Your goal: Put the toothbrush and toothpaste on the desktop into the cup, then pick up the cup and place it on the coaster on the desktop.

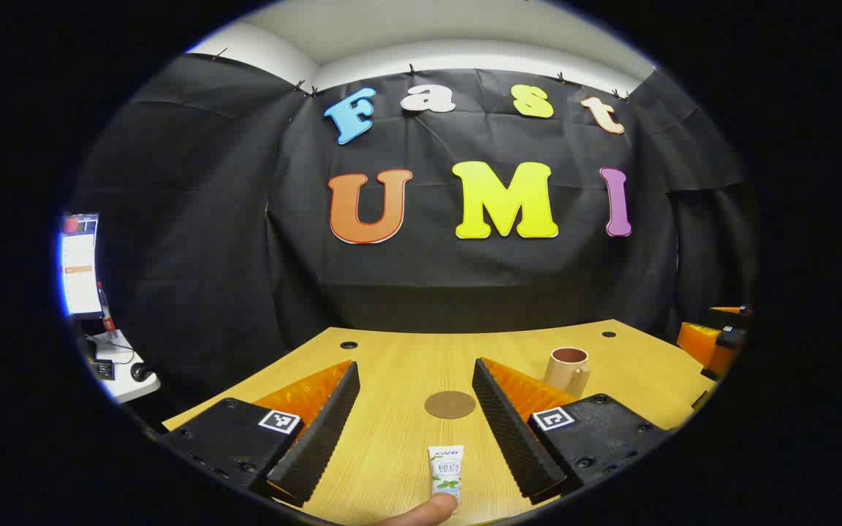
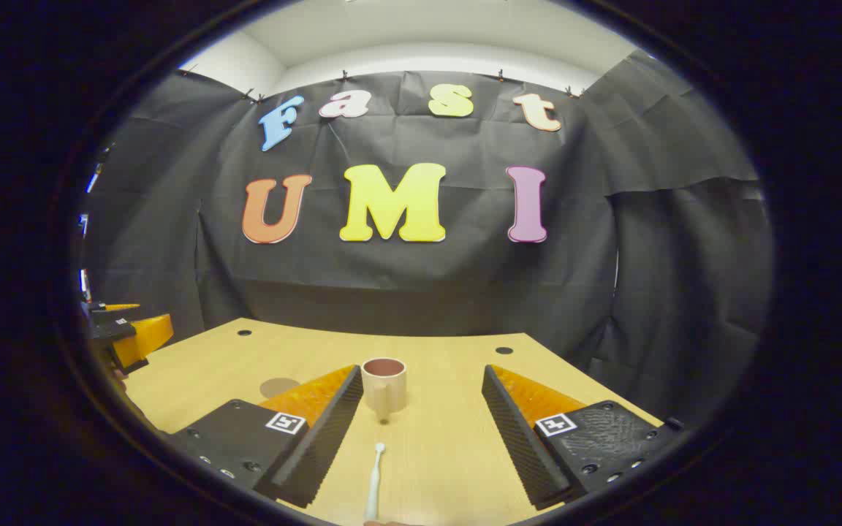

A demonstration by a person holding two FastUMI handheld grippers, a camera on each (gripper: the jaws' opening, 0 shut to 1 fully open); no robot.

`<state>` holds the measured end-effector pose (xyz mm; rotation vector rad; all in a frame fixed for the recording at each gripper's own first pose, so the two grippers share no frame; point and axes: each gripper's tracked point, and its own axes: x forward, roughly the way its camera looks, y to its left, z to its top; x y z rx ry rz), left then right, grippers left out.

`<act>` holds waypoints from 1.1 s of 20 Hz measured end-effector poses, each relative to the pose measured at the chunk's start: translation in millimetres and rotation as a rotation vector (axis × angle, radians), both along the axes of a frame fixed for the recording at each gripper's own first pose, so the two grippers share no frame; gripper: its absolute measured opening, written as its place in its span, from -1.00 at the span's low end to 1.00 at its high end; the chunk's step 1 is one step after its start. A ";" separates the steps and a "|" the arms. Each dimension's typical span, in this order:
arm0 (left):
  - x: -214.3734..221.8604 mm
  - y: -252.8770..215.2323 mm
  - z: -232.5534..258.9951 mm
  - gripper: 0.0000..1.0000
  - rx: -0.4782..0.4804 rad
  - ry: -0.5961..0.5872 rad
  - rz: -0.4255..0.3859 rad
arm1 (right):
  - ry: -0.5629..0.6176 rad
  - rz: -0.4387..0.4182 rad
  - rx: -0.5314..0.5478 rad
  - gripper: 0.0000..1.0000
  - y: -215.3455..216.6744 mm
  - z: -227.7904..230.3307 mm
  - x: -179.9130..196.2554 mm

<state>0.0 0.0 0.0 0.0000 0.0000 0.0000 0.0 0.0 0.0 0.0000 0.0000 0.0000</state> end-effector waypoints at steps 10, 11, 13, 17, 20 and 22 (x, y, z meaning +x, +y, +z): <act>-6.0 -12.8 1.2 0.97 0.016 0.002 -0.035 | 0.006 -0.029 0.013 0.94 -20.2 1.3 -5.6; -6.2 -14.9 0.9 0.97 0.015 0.003 -0.040 | 0.010 -0.031 0.012 0.94 -20.9 1.0 -6.1; -8.2 -19.2 -1.0 0.97 0.017 0.005 -0.048 | 0.018 -0.027 0.014 0.94 -20.7 -2.5 -6.6; -10.5 -22.1 -7.5 0.97 0.032 0.014 -0.057 | 0.046 -0.024 0.004 0.94 -17.4 -21.1 -2.3; -12.9 -25.4 -15.2 0.97 0.035 0.026 -0.069 | 0.121 -0.004 -0.018 0.92 -6.6 -56.9 3.3; -13.0 -25.7 -22.0 0.97 0.037 0.032 -0.071 | 0.191 0.018 -0.020 0.92 2.2 -87.2 6.7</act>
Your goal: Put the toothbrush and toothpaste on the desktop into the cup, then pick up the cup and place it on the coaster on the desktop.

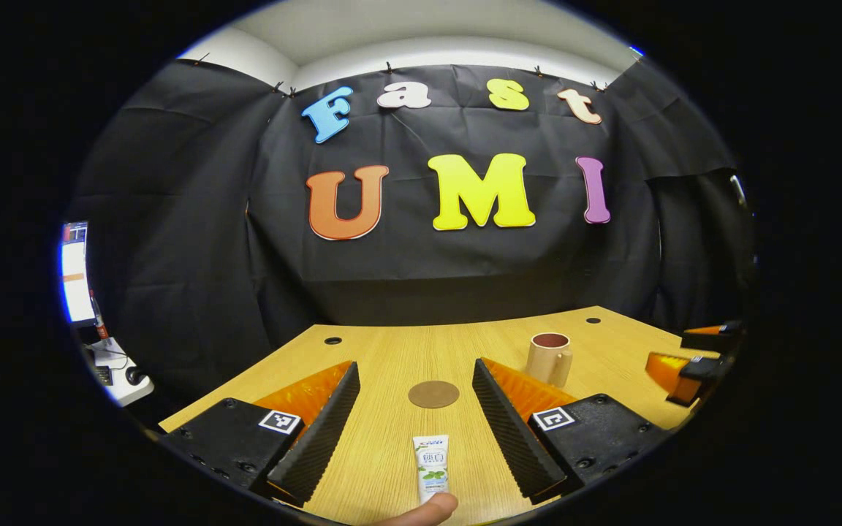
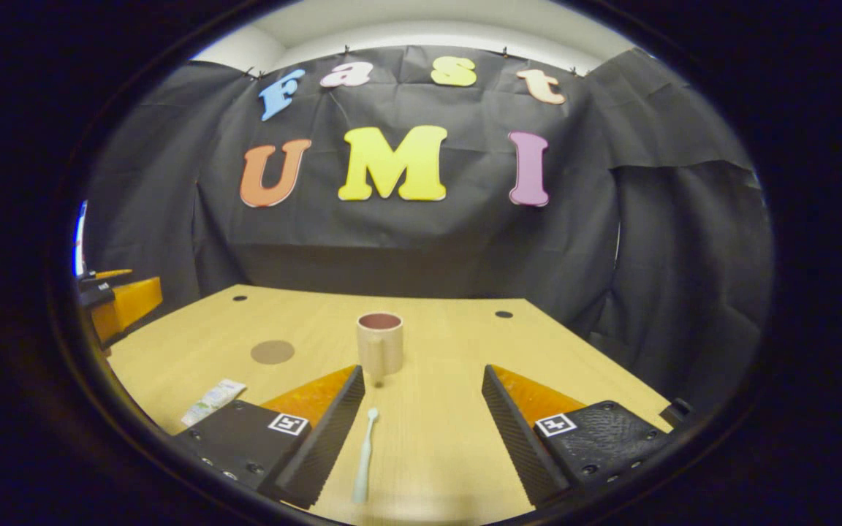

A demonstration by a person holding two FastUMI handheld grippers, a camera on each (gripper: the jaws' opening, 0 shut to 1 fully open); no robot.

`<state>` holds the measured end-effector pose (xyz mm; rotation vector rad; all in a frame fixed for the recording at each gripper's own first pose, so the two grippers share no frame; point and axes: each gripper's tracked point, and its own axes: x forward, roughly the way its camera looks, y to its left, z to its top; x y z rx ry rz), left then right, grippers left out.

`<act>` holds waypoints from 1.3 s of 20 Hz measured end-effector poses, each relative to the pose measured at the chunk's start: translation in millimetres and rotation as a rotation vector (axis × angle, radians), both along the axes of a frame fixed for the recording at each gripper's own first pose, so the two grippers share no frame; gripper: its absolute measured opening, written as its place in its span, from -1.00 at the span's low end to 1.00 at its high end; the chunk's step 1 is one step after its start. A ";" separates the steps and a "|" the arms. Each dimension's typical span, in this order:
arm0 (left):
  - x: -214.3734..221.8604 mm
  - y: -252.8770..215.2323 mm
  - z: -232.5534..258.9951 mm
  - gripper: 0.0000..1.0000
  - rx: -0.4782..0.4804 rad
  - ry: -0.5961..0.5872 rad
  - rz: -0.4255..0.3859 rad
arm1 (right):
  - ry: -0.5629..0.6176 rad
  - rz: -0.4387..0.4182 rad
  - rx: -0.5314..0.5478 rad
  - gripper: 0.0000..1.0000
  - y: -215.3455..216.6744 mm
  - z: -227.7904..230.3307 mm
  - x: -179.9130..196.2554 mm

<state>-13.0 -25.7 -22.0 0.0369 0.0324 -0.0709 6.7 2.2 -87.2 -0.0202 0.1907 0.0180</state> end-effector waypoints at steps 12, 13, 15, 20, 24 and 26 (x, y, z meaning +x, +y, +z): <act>11.5 10.5 -47.4 0.98 -0.027 0.092 0.015 | 0.337 0.033 0.042 0.47 41.7 -108.6 24.6; 12.2 11.0 -50.9 0.99 -0.025 0.101 0.016 | 0.339 0.026 0.026 0.46 40.1 -109.3 26.4; 13.5 15.9 -59.7 0.99 -0.016 0.122 0.027 | 0.352 0.027 0.015 0.35 39.6 -111.5 26.1; 17.3 19.1 -79.1 0.98 -0.024 0.173 0.037 | 0.373 0.048 0.006 -0.16 46.8 -120.6 28.4; 17.4 16.7 -86.4 0.99 -0.016 0.195 0.035 | 0.389 0.062 0.004 -0.35 52.4 -123.7 27.7; 16.5 11.8 -86.3 0.99 -0.014 0.192 0.025 | 0.389 0.054 0.008 -0.37 51.0 -124.5 28.2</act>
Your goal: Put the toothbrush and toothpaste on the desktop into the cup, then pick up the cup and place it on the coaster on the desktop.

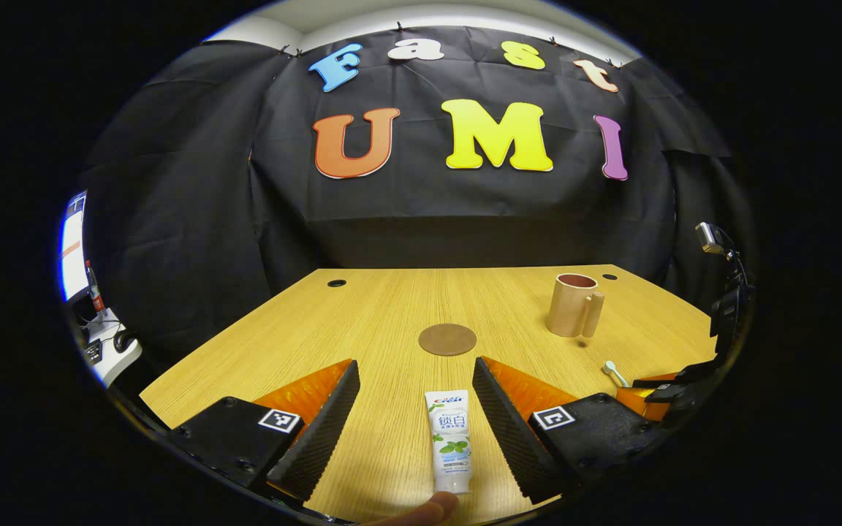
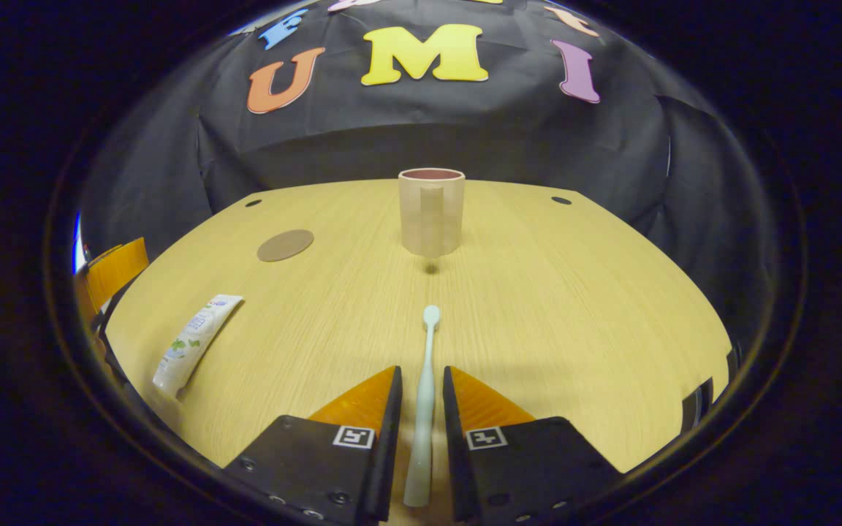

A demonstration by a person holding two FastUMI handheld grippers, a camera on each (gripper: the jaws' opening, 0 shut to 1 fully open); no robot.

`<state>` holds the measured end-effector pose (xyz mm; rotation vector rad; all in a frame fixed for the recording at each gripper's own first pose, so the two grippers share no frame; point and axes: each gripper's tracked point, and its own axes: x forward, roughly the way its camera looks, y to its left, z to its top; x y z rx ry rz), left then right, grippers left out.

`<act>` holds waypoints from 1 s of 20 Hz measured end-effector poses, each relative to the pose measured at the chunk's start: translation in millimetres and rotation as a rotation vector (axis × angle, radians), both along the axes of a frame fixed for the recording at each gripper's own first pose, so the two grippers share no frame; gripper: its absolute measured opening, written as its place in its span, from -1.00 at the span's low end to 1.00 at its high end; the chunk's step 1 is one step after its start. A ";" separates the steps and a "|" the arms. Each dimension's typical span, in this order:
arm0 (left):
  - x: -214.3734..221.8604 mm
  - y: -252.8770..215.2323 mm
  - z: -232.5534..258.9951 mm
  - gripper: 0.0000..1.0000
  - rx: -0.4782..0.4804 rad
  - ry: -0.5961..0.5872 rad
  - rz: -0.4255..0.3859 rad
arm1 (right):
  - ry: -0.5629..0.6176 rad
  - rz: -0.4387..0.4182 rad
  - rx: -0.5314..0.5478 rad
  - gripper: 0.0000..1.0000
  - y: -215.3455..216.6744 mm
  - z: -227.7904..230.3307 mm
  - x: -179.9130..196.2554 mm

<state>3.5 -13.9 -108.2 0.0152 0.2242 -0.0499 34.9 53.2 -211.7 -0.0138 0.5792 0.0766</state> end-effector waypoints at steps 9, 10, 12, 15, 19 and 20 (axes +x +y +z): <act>0.2 -15.6 -34.2 0.99 0.006 0.092 -0.026 | -0.011 0.027 0.005 -0.92 -0.6 4.6 -6.2; -1.3 -15.8 -40.5 0.99 0.007 0.114 -0.028 | -0.029 0.026 0.007 -0.92 -2.7 10.5 -7.0; -3.5 -18.7 -51.6 0.99 0.013 0.155 -0.033 | -0.081 0.023 -0.004 -0.92 -7.8 25.6 -7.7; -6.9 -20.2 -63.8 0.99 0.018 0.219 -0.034 | -0.145 0.028 -0.015 -0.92 -11.9 48.5 -12.3; -7.9 -24.7 -82.2 0.92 -0.022 0.302 -0.027 | -0.194 0.041 -0.022 -0.93 -12.1 62.6 -18.7; -7.1 -22.4 -84.6 0.84 -0.022 0.316 -0.016 | -0.199 0.043 -0.026 -0.93 -12.6 63.7 -20.1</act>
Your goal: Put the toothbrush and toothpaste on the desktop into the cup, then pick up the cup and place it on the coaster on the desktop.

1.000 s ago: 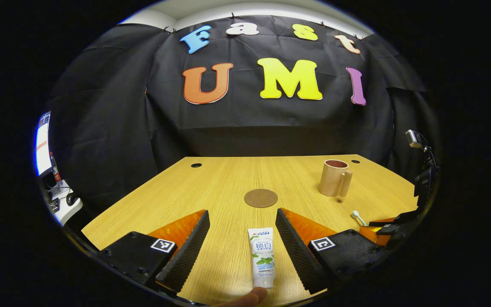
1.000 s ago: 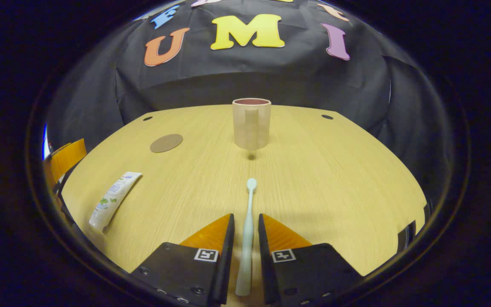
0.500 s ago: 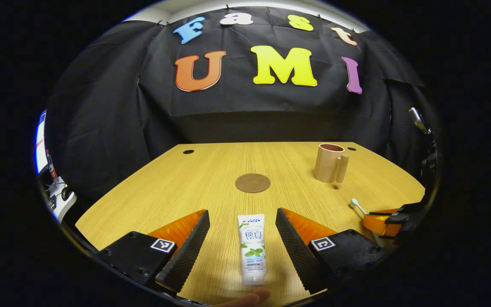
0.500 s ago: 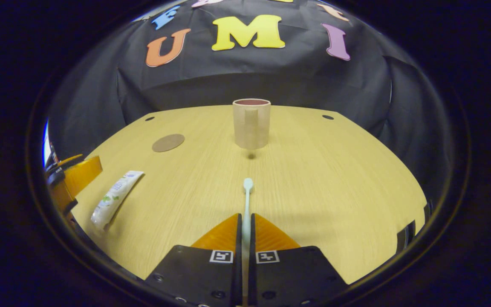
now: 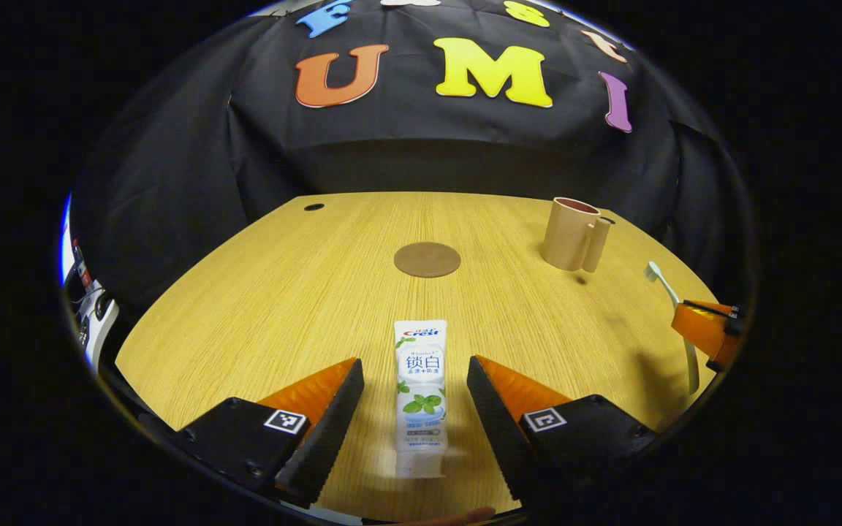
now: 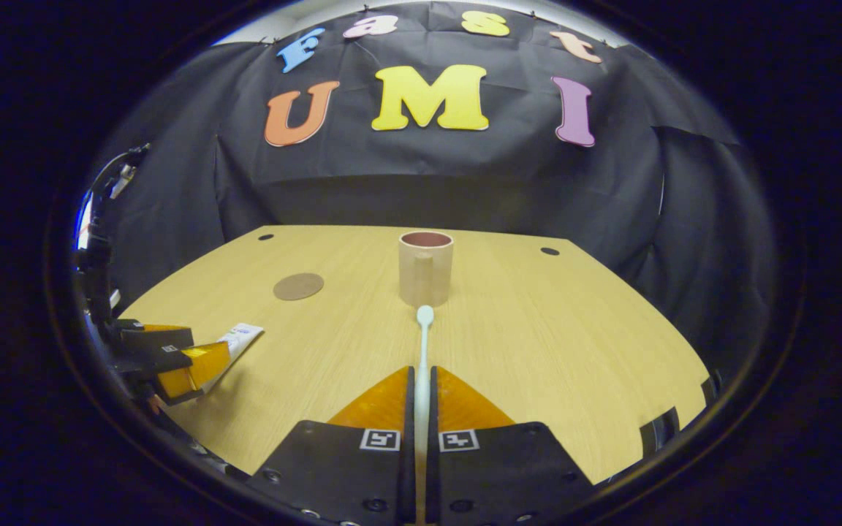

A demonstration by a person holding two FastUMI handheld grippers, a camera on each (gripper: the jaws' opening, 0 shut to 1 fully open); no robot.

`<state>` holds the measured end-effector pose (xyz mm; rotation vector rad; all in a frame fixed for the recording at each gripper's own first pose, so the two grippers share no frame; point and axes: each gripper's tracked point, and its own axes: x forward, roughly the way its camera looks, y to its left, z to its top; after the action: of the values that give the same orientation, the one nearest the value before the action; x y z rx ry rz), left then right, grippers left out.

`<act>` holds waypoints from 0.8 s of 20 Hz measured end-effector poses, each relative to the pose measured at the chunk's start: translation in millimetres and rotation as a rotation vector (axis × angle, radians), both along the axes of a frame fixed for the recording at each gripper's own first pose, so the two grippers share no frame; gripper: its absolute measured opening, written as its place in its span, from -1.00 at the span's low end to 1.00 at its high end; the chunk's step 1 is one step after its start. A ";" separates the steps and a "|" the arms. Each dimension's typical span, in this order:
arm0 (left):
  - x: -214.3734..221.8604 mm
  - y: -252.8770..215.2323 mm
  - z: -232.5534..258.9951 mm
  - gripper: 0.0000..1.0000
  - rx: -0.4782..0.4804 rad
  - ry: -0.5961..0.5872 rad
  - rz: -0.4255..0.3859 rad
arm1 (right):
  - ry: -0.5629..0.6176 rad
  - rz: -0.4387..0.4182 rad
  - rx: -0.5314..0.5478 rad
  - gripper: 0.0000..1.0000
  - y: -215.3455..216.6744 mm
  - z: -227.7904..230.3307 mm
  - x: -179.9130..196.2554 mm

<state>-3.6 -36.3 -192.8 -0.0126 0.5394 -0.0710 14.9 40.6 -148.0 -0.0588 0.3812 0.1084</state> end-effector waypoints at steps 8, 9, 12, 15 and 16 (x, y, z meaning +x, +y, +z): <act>-6.0 -5.0 -17.4 0.21 -0.012 0.142 -0.006 | -0.052 0.008 0.014 -0.93 -3.8 20.9 -2.8; -6.4 -6.3 -21.1 0.16 -0.014 0.163 -0.007 | -0.055 0.008 0.014 -0.93 -4.0 23.2 -2.8; -4.1 -5.3 -25.2 0.11 0.002 0.193 -0.011 | -0.065 0.010 0.029 -0.92 -6.9 27.5 -0.6; -3.8 -4.6 -24.6 0.07 0.022 0.211 -0.018 | -0.089 0.013 0.037 -0.93 -7.6 41.2 3.5; -1.7 -3.9 -23.0 -0.05 0.025 0.208 -0.019 | -0.100 0.014 0.041 -0.96 -7.7 45.9 4.8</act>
<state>-5.3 -40.1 -215.8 0.0102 0.7482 -0.0821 19.7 32.9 -102.1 -0.0266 0.2790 0.1264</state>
